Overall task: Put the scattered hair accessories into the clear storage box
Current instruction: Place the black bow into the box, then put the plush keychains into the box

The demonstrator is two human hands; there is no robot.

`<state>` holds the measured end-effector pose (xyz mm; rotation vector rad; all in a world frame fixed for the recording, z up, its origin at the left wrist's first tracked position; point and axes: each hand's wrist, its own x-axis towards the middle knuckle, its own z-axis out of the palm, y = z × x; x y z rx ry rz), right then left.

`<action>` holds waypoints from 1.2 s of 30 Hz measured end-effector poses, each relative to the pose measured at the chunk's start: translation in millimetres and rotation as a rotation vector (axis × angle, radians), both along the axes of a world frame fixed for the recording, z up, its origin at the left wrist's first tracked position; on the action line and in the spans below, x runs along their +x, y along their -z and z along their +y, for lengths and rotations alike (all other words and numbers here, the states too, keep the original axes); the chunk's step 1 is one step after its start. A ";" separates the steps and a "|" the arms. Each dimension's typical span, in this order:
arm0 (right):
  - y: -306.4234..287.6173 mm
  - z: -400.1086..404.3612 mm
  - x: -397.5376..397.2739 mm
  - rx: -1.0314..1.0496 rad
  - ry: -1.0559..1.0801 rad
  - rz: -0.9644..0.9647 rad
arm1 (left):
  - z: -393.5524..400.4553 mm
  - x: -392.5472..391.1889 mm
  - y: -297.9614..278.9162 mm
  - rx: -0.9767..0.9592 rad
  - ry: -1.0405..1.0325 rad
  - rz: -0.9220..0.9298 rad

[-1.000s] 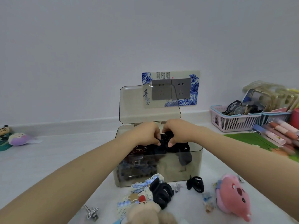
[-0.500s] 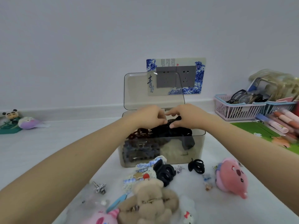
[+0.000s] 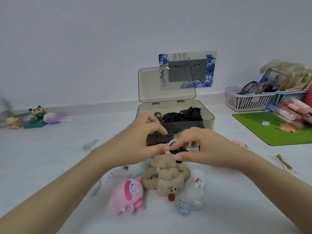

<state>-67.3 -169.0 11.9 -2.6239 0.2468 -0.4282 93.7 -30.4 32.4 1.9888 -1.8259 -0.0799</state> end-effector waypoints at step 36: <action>2.7 -45.8 -77.7 -0.036 0.575 0.119 | -29.5 -35.1 -11.7 0.049 0.125 0.384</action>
